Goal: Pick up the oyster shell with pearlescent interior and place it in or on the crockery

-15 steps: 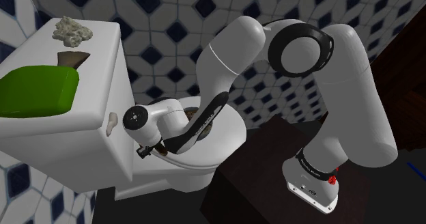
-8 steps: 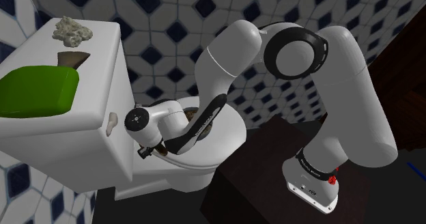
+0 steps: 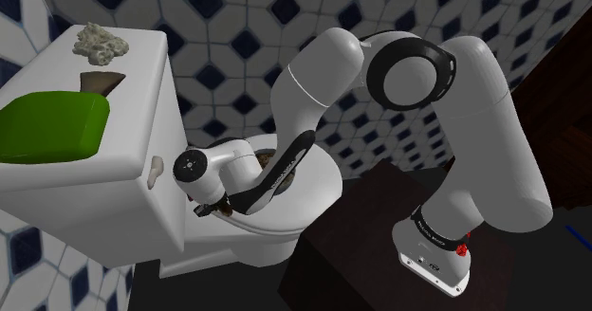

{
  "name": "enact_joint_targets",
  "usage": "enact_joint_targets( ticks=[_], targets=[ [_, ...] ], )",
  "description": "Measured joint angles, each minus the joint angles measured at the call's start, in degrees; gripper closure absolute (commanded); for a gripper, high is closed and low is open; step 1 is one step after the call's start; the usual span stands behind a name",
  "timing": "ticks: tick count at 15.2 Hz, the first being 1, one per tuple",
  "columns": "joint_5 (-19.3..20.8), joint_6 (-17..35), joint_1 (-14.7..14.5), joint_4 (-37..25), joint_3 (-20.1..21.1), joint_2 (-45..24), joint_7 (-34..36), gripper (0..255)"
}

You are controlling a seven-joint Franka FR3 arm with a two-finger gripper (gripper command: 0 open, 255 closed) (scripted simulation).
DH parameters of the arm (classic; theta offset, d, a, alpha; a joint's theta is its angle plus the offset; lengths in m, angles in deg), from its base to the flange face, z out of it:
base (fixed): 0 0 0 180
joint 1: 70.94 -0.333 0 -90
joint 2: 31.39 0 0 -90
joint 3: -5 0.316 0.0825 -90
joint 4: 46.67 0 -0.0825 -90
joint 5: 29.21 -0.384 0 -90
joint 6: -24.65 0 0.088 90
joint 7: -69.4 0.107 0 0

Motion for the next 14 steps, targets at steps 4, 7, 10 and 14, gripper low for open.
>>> enact_joint_targets(
  ticks=[4,7,10,14],
  targets=[
    [0.0,0.0,0.0,0.0,0.0,0.0,0.0,255],
    [-0.7,-0.7,0.4,0.6,0.5,1.4,-0.8,255],
    [-1.3,-1.3,0.9,2.0,1.1,3.5,-1.2,255],
    [-2.6,-2.7,1.5,3.0,2.2,6.0,-2.5,255]
  ],
)
